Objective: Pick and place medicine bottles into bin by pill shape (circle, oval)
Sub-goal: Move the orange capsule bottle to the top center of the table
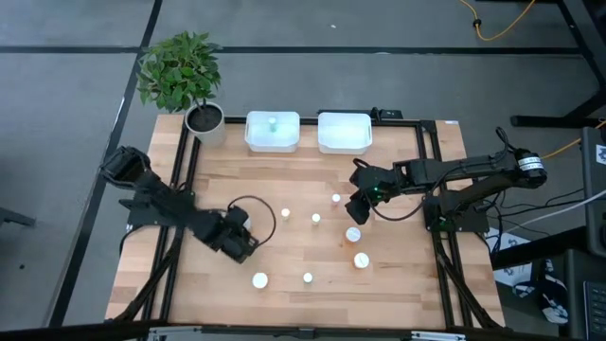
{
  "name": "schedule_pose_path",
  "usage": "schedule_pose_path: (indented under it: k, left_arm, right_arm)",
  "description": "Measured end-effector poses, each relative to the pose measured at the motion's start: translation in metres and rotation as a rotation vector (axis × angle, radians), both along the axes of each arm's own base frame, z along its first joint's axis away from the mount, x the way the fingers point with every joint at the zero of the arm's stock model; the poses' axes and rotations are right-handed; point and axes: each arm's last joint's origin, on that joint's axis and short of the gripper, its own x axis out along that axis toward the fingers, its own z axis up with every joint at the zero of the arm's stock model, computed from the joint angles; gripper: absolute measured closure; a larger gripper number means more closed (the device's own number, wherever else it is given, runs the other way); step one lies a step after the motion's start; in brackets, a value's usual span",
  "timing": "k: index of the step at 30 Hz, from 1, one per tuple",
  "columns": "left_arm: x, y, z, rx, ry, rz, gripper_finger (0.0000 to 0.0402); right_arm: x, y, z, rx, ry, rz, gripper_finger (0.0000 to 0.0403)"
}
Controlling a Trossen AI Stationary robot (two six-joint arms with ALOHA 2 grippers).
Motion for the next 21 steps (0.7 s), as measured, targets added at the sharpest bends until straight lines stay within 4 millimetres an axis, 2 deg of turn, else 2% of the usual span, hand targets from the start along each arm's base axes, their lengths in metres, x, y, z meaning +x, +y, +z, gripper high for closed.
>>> schedule_pose_path:
  k: [13, 21]
  left_arm:
    - [0.039, 0.081, 0.003, 0.05, -0.023, -0.043, 0.0237]
    - [0.057, 0.13, 0.009, 0.107, -0.141, -0.073, 0.0237]
  right_arm:
    - [0.0, 0.0, 0.0, 0.001, 0.0, -0.002, 0.0231]
    - [0.0, 0.0, 0.0, 0.002, 0.0, -0.003, 0.0231]
